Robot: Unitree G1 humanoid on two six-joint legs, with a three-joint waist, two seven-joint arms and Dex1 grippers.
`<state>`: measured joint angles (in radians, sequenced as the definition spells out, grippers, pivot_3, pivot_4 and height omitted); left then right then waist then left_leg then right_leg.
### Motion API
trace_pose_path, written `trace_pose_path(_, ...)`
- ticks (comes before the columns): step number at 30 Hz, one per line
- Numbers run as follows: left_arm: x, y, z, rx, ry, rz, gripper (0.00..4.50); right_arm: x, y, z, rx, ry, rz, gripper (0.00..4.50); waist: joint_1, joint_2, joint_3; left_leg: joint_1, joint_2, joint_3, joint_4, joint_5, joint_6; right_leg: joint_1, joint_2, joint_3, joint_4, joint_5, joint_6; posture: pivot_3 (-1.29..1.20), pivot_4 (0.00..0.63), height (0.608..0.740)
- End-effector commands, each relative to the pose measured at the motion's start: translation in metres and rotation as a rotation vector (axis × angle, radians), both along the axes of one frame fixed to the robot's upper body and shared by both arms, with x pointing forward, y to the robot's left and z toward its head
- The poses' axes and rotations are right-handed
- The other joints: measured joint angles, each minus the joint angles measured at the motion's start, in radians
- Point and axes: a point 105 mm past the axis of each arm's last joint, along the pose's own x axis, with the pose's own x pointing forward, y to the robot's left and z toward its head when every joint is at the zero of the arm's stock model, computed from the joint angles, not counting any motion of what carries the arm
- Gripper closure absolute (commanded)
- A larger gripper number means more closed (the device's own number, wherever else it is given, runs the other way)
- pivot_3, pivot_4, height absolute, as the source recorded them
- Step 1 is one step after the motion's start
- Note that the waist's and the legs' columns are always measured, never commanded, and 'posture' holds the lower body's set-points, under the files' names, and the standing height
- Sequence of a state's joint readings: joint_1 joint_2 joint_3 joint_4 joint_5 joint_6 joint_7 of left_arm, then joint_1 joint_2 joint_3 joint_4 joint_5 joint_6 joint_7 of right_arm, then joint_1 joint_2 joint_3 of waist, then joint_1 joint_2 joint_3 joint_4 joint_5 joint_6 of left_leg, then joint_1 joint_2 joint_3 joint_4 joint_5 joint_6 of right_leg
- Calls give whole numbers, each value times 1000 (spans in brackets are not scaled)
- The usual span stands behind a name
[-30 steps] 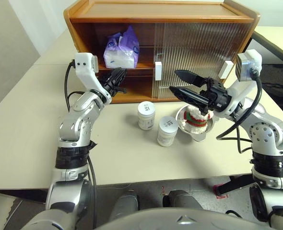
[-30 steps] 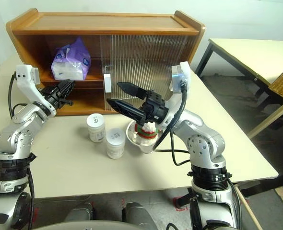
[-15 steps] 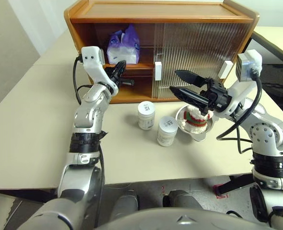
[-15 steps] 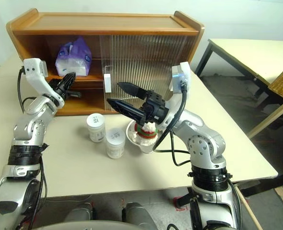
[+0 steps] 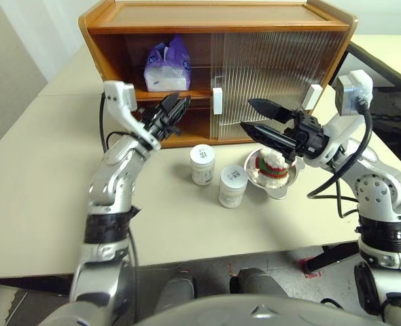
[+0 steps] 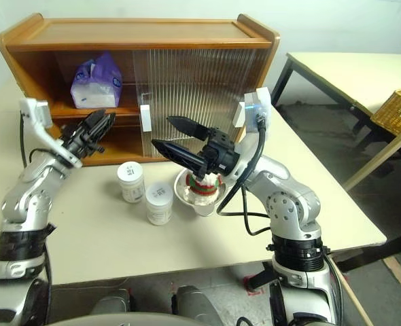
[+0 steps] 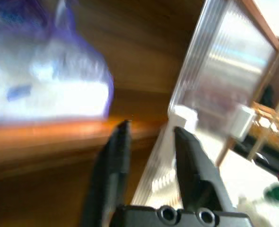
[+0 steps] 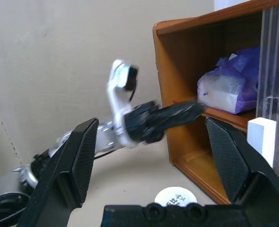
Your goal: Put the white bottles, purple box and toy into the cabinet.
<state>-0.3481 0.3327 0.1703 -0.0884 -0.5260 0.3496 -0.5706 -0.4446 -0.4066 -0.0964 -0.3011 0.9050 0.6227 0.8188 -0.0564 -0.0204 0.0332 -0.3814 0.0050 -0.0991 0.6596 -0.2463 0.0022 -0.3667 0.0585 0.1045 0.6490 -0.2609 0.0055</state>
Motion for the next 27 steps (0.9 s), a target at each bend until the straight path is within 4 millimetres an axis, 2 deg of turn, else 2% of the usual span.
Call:
trace_pose_path(1,-21,1,-9,43,-25,-96,1185,0,-1,1,-5,-4,4,0,0,0,0,0,1,0,0,0,0,0,-1,0,0,0,-1,-99,36,740)
trace_pose_path(4,-38,5,-30,100,5,-165,145,1,0,1,-7,-4,8,0,5,0,0,-1,6,-3,0,0,0,-1,-3,0,0,0,-2,-98,36,740)
trace_pose_path(5,-42,6,-34,109,13,-179,64,1,0,1,-7,-4,8,0,4,1,0,-1,6,-3,0,0,0,-1,-4,0,0,0,-2,-98,36,740)
trace_pose_path(7,-50,8,-44,124,34,-211,64,1,0,1,-8,-4,9,0,6,1,0,-2,6,-3,0,0,-1,-2,-4,1,0,0,-4,-97,37,740)
trace_pose_path(10,-68,13,-72,198,98,-288,64,1,0,2,-9,-7,10,0,5,2,-1,-4,7,-4,-1,-1,-1,-5,-5,1,0,1,-6,-99,37,740)
trace_pose_path(12,-74,15,-86,243,133,-320,64,0,0,3,-11,-9,11,0,4,3,-2,-7,8,-4,-1,-1,-2,-10,-5,1,1,6,-16,-99,37,740)
trace_pose_path(19,-64,24,-112,296,149,-277,64,0,0,4,-12,-10,8,0,6,5,-3,-20,12,-3,-1,-1,-2,-23,-4,1,2,9,-20,-112,36,740)
trace_pose_path(27,-55,13,-130,301,136,-307,64,-1,0,5,-13,-10,3,0,0,5,-3,-20,13,-3,-1,0,-1,-23,-4,1,2,12,-14,-124,37,740)
